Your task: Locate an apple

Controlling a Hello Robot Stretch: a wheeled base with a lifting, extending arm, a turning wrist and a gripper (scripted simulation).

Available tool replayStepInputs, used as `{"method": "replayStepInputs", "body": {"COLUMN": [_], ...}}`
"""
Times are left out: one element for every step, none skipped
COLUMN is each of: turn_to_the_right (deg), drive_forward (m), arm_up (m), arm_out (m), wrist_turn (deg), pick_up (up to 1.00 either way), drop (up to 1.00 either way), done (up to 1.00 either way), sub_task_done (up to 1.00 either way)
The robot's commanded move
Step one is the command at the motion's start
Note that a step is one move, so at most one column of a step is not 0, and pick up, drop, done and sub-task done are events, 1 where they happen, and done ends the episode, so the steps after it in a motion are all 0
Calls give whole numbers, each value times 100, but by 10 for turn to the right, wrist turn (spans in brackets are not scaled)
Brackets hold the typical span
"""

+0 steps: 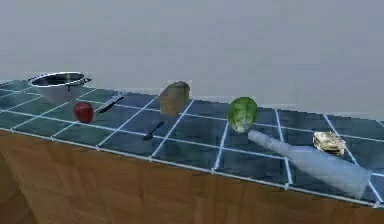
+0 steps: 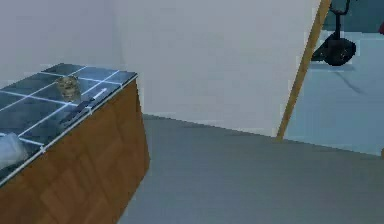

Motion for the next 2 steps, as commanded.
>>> {"method": "replayStepInputs", "body": {"turn_to_the_right": [-270, 0], "drive_forward": [0, 0], "arm_up": [0, 0], "arm_out": [0, 0], "wrist_turn": [0, 0], "pick_up": [0, 0], "drop": [0, 0], "done": [0, 100], "sub_task_done": [0, 0]}}
